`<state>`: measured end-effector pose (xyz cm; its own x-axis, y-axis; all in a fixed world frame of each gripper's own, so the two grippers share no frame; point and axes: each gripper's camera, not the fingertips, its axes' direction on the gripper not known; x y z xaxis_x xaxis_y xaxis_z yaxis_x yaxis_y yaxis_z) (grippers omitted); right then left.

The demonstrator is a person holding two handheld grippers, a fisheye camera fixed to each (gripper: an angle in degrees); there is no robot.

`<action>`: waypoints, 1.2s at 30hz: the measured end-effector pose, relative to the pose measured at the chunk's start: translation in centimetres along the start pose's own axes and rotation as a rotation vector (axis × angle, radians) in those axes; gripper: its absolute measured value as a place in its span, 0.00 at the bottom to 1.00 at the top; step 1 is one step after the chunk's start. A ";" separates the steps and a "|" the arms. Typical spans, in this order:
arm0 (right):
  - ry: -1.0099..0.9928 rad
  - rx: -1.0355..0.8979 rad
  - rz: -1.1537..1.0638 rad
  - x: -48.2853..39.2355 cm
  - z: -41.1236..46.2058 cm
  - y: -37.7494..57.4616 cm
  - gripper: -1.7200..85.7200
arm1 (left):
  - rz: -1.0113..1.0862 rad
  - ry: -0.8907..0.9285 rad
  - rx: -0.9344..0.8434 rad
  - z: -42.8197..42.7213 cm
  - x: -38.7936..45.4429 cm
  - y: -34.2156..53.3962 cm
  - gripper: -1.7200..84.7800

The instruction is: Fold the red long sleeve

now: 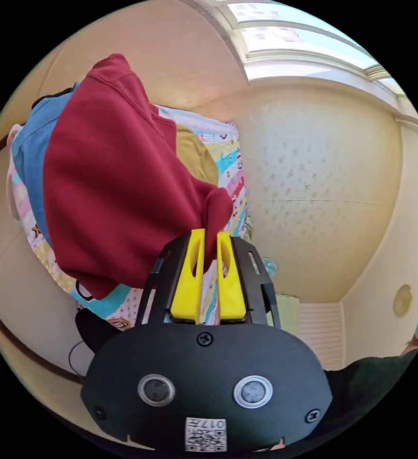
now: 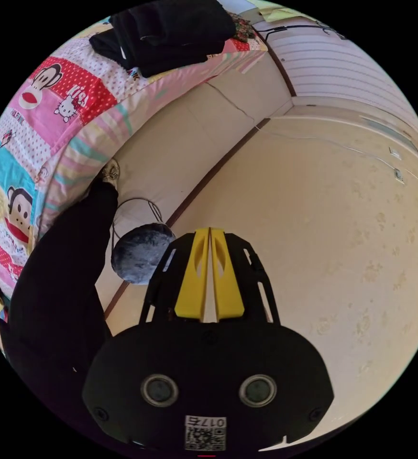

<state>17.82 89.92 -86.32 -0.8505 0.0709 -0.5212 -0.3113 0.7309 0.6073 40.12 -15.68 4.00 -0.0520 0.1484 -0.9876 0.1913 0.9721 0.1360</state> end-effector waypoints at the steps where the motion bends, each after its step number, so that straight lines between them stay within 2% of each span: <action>1: -0.006 0.011 -0.012 -0.6 0.0 -0.1 0.03 | 0.044 0.138 0.042 -2.6 -0.6 3.5 0.08; 4: -0.060 0.061 -0.084 -3.0 -0.5 -1.3 0.03 | 0.161 0.324 0.164 -9.5 -0.8 9.3 0.07; 6: -0.084 0.106 -0.171 -4.9 -1.6 -2.8 0.03 | 0.270 0.359 0.199 -13.6 0.2 10.6 0.07; 9: -0.132 0.185 -0.238 -6.6 -3.9 -5.0 0.03 | 0.562 0.341 0.200 -19.5 5.2 12.1 0.07; 11: -0.208 0.263 -0.274 -7.3 -6.0 -5.9 0.03 | 0.800 0.420 0.155 -22.5 10.0 14.4 0.07; 12: -0.266 0.318 -0.308 -7.7 -7.5 -6.3 0.03 | 0.844 0.462 0.143 -23.0 11.0 15.1 0.07; 15: -0.404 0.432 -0.481 -9.1 -11.5 -6.0 0.02 | 1.097 0.791 0.074 -24.3 16.3 20.1 0.07; 17: -0.481 0.489 -0.639 -9.7 -13.9 -4.9 0.02 | 1.287 1.204 0.042 -24.8 19.7 24.7 0.07; 18: -0.524 0.531 -0.775 -10.1 -15.5 -3.6 0.02 | 1.317 1.325 0.032 -24.6 20.3 25.6 0.07; 19: -0.541 0.554 -0.845 -10.2 -16.2 -2.8 0.03 | 1.345 1.564 -0.005 -24.1 21.3 27.0 0.07; 20: -0.569 0.606 -0.972 -10.2 -17.5 -1.1 0.03 | 1.321 1.752 -0.031 -23.2 22.0 27.9 0.07; 24: -0.707 0.784 -1.244 -7.9 -20.9 3.6 0.03 | 1.087 1.956 -0.092 -19.3 24.1 31.8 0.07; 26: -0.826 0.845 -1.341 -6.1 -21.9 5.1 0.03 | 1.093 2.100 -0.276 -17.1 27.6 37.9 0.07; 29: -1.043 0.939 -1.539 -2.7 -23.1 7.2 0.06 | 1.089 2.221 -0.539 -14.4 32.2 46.7 0.08; 33: -1.399 1.101 -1.764 2.0 -23.2 8.7 0.15 | 1.038 2.275 -0.684 -12.1 35.0 54.6 0.08; 36: -1.534 1.189 -1.758 2.7 -22.4 7.6 0.26 | 0.926 2.405 -0.776 -10.4 36.0 59.2 0.08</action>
<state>3.66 80.53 -69.68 0.5513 -0.8297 -0.0883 0.6146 0.4754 -0.6295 39.36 49.10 -22.73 -0.5920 -0.3356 0.7327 0.6012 0.4217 0.6788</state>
